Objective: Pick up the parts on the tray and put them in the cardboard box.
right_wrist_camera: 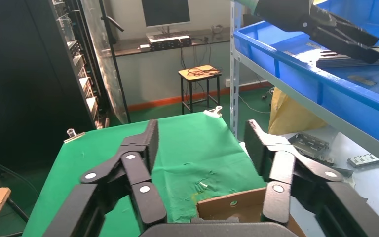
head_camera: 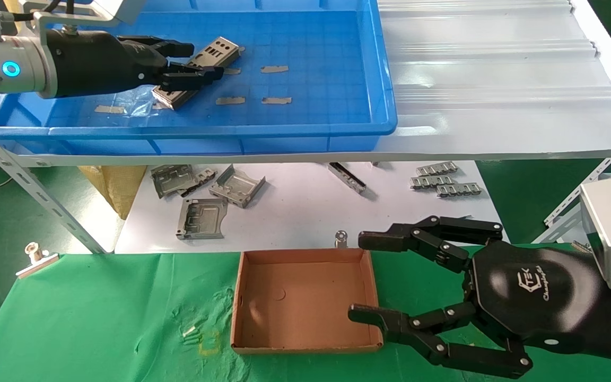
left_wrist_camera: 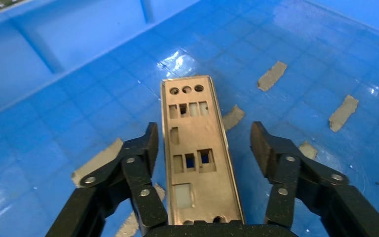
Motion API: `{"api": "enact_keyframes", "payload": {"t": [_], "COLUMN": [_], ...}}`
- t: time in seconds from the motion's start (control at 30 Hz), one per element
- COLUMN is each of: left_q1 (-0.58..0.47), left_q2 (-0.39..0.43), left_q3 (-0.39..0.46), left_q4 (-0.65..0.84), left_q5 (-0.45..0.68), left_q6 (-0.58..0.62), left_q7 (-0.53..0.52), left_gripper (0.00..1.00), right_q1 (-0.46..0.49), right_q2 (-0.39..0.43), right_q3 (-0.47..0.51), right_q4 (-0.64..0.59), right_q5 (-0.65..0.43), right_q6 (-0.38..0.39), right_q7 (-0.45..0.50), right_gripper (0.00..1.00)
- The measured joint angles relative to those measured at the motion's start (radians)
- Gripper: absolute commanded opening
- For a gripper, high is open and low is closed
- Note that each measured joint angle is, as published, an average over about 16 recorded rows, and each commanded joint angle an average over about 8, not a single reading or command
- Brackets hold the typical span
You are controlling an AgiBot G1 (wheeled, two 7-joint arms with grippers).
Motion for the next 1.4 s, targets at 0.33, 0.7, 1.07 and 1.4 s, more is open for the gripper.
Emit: {"api": "enact_keyframes", "payload": {"t": [0.33, 0.7, 1.07, 1.4], "left_q1": [-0.003, -0.020, -0.049, -0.069], "left_q2": [0.002, 0.000, -0.013, -0.041], "left_q3": [0.000, -0.001, -0.013, -0.031], "left_q4": [0.001, -0.002, -0.005, 0.005], "left_q5": [-0.001, -0.001, -0.019, -0.045], "left_q6": [-0.004, -0.007, 0.027, 0.105], "left_q7": [0.017, 0.034, 0.044, 0.028], "left_gripper": [0.00, 0.00, 0.00, 0.00], "right_q1": [0.000, 0.000, 0.000, 0.000], "right_q2": [0.000, 0.000, 0.000, 0.000], "right_q3": [0.000, 0.000, 0.000, 0.000], "right_q4": [0.000, 0.000, 0.000, 0.000], "right_q5": [0.000, 0.000, 0.000, 0.000], "right_q6": [0.000, 0.000, 0.000, 0.000], "right_q7": [0.000, 0.000, 0.000, 0.000], "right_gripper": [1.00, 1.00, 1.00, 1.00]}}
